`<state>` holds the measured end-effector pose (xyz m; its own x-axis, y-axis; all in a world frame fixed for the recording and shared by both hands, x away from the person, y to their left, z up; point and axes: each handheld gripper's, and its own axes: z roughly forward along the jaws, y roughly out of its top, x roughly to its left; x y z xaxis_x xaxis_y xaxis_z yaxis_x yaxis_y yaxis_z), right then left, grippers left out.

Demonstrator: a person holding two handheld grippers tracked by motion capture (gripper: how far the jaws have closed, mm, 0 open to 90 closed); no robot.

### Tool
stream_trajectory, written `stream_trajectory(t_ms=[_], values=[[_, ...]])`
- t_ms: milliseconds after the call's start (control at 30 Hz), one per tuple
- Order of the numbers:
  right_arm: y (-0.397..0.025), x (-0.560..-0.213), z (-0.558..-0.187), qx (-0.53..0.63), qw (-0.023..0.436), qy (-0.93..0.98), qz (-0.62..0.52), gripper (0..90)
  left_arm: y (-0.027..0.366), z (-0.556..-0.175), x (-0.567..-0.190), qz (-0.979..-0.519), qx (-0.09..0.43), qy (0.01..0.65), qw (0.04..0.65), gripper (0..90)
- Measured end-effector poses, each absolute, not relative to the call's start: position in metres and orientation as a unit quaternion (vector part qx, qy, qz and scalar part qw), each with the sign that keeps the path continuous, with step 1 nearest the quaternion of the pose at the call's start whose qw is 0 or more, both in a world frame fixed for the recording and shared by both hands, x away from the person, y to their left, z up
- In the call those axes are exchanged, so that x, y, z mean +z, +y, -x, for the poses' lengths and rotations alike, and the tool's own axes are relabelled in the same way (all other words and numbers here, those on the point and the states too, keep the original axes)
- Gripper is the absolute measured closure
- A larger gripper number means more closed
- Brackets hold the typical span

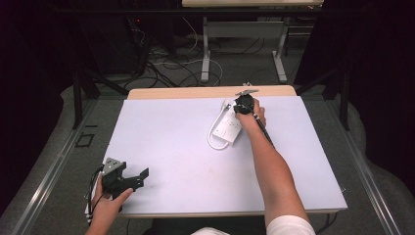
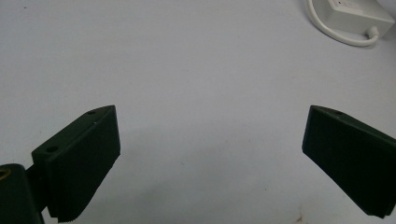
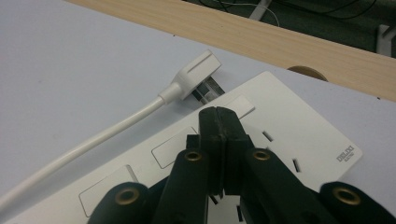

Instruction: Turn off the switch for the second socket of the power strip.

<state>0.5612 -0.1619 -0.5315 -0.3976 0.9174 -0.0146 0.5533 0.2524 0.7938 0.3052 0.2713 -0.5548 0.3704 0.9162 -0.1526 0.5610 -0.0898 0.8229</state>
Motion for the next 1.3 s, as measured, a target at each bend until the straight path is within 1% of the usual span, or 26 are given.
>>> stream_trajectory(t_ms=[233,367,533,767,1033,1133,1300], values=[[-0.16,-0.532,-0.563,0.363,0.246,0.755,-0.487,90.0,0.271,-0.306,-0.555,-0.71,0.201,0.522,0.428,4.4],[-0.152,-0.53,-0.565,0.365,0.236,0.76,-0.484,90.0,0.271,-0.306,-0.555,-0.71,0.201,0.522,0.428,4.4],[-0.144,-0.53,-0.567,0.352,0.234,0.766,-0.484,90.0,0.272,-0.305,-0.555,-0.708,0.203,0.524,0.428,4.4],[-0.141,-0.535,-0.571,0.337,0.233,0.768,-0.493,90.0,0.274,-0.304,-0.554,-0.707,0.204,0.524,0.429,4.5],[-0.14,-0.536,-0.573,0.344,0.235,0.76,-0.499,90.0,0.273,-0.305,-0.554,-0.708,0.203,0.523,0.43,4.4],[-0.14,-0.535,-0.572,0.342,0.224,0.757,-0.509,90.0,0.273,-0.304,-0.554,-0.708,0.203,0.523,0.429,4.4],[-0.141,-0.536,-0.572,0.343,0.227,0.753,-0.514,90.0,0.273,-0.304,-0.554,-0.708,0.203,0.522,0.431,4.4]])
